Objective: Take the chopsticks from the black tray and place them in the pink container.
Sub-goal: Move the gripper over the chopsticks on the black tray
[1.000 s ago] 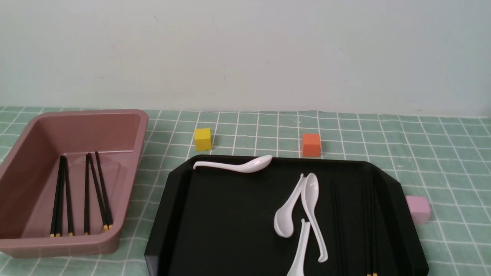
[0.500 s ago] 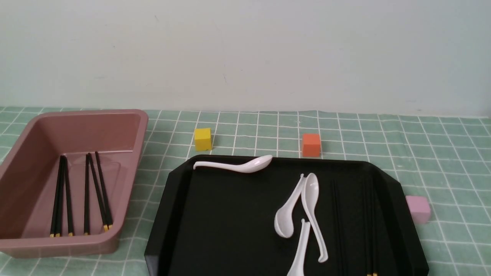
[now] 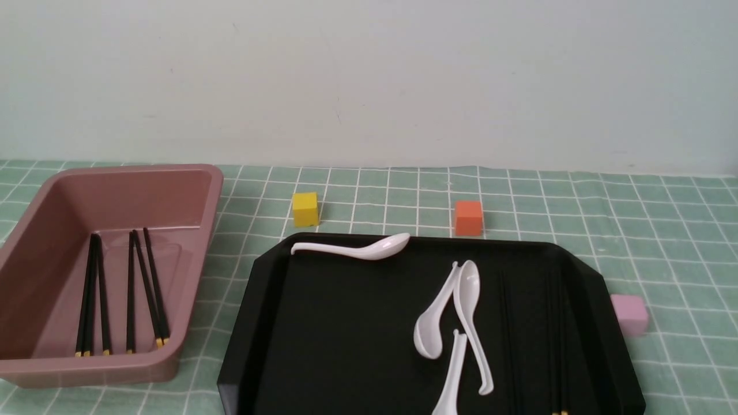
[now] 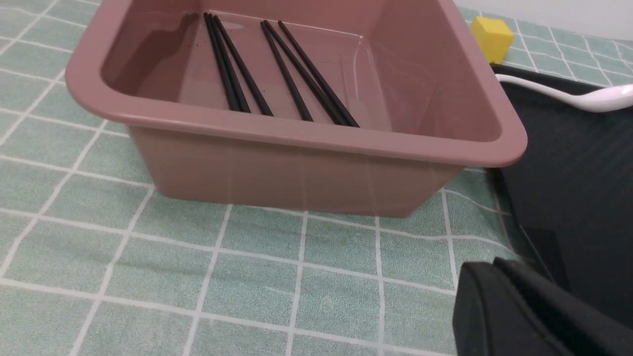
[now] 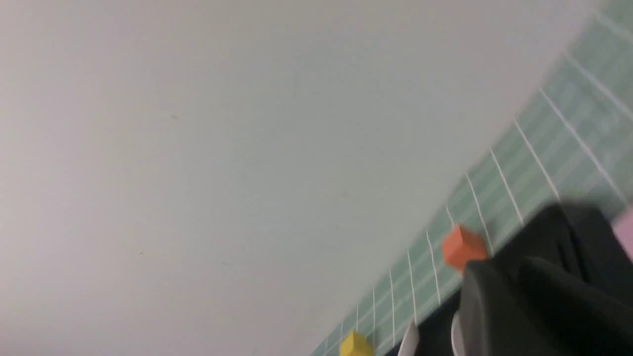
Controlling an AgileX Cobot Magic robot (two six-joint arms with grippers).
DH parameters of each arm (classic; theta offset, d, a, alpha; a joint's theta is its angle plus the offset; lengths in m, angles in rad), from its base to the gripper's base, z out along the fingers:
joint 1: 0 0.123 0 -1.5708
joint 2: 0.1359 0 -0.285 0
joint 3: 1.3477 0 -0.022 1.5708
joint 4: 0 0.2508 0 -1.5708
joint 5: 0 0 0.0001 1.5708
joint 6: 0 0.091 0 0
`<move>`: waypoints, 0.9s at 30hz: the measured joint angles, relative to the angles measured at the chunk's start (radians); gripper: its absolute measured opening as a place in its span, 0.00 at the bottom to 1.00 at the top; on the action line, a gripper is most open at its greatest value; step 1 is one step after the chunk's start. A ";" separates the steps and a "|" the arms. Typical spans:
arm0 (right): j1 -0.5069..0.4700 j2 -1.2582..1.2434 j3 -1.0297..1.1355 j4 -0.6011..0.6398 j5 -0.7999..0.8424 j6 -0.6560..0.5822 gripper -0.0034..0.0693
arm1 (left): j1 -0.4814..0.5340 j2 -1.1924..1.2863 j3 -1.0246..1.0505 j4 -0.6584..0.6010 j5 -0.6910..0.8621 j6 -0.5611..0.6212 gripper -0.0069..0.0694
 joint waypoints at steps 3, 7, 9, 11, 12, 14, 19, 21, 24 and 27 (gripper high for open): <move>0.000 0.104 -0.108 -0.023 0.029 -0.138 0.04 | 0.000 0.000 0.000 -0.001 0.000 0.000 0.12; 0.000 0.377 -0.264 -0.089 0.288 -0.281 0.04 | 0.000 0.000 0.000 -0.002 0.000 0.000 0.12; 0.000 0.526 -0.324 -0.128 0.438 -0.314 0.05 | 0.000 0.000 0.000 -0.002 0.000 0.000 0.12; 0.000 0.695 -0.380 -0.158 0.581 -0.353 0.07 | 0.000 0.000 0.000 -0.002 0.000 0.000 0.12; 0.000 0.761 -0.393 -0.159 0.610 -0.368 0.07 | 0.000 0.000 0.000 -0.002 0.000 0.000 0.12; 0.004 0.931 -0.434 -0.148 0.685 -0.441 0.10 | 0.000 0.000 0.000 -0.002 0.000 0.000 0.12; 0.116 1.215 -0.509 -0.062 0.710 -0.576 0.21 | 0.000 0.000 0.000 -0.002 0.000 0.000 0.12; 0.191 1.298 -0.555 -0.057 0.691 -0.572 0.24 | 0.000 0.000 0.000 -0.002 0.000 0.000 0.12; 0.298 1.401 -0.622 -0.101 0.656 -0.508 0.28 | 0.000 0.000 0.000 -0.002 0.000 0.000 0.12; 0.397 1.496 -0.712 -0.213 0.607 -0.348 0.34 | 0.000 0.000 0.000 -0.002 0.000 0.000 0.12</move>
